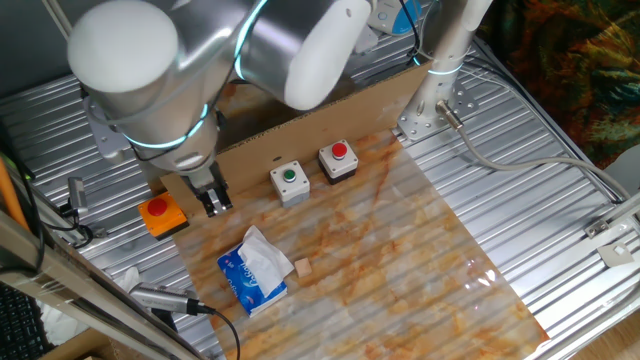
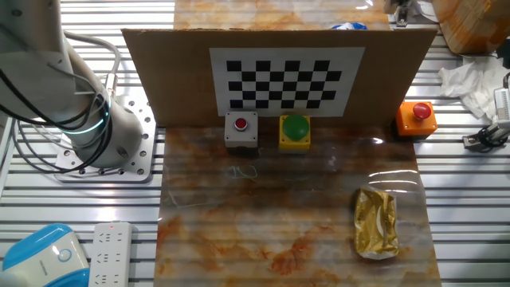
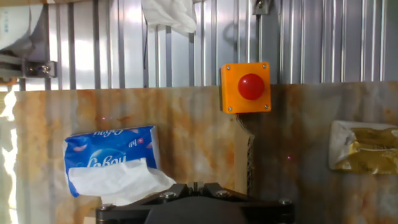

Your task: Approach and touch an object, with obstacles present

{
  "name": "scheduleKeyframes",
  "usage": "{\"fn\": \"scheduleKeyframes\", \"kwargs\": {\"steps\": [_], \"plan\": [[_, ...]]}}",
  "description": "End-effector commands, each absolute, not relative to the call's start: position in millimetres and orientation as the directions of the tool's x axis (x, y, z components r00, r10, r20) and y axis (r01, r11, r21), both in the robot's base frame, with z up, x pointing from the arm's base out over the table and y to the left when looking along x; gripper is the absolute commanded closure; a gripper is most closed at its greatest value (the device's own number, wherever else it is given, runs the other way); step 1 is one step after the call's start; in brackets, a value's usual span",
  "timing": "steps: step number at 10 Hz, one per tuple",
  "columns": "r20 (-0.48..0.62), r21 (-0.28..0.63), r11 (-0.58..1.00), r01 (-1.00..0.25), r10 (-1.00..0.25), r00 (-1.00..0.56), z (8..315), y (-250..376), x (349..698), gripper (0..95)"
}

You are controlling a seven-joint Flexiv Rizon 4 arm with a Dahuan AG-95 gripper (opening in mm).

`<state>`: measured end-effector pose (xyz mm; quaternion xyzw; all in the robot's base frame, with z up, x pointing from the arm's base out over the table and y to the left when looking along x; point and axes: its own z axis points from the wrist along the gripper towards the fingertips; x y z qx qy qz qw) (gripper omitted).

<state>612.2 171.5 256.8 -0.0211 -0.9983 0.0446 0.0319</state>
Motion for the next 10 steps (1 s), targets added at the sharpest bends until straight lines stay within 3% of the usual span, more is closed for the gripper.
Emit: {"fn": "scheduleKeyframes", "kwargs": {"steps": [1,10], "plan": [[0.047,-0.091,0.994,0.054,0.059,-0.997,251,176,602,95.0],[0.03,-0.054,0.993,0.103,0.105,-0.994,231,197,566,95.0]]}}
